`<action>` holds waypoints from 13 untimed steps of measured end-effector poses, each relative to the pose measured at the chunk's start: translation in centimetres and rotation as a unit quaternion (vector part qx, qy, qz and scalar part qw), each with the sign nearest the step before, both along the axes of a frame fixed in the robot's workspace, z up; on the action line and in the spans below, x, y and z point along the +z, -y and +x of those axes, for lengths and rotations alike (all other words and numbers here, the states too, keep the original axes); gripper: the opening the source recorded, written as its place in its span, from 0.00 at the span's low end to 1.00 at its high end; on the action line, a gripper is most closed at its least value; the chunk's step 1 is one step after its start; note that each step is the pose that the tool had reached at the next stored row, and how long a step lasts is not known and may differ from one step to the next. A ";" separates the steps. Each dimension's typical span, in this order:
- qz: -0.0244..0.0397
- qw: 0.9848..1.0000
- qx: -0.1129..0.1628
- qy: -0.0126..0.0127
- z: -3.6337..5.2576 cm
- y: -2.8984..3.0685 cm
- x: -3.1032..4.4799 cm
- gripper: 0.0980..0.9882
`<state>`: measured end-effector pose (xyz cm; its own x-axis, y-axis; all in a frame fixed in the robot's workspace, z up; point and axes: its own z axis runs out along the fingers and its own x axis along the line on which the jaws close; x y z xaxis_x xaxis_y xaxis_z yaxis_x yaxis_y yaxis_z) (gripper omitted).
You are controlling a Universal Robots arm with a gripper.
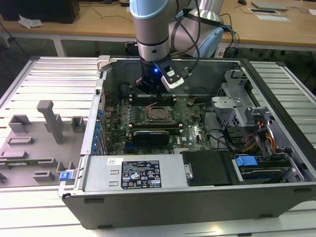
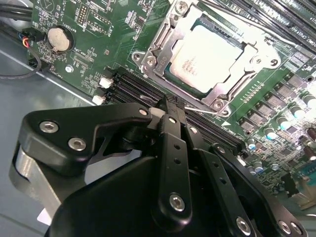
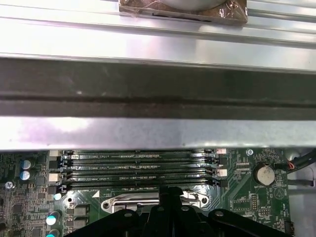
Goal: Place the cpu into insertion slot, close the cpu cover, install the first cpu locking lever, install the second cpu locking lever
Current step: 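Install the first cpu locking lever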
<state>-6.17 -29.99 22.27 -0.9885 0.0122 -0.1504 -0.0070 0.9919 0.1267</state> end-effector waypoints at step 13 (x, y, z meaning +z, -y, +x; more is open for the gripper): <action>-0.009 1.000 -0.010 0.008 0.34 -0.47 -0.61 0.01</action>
<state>-5.83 -29.53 21.66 -0.9857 0.0283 -0.1660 0.0103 0.9940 0.1088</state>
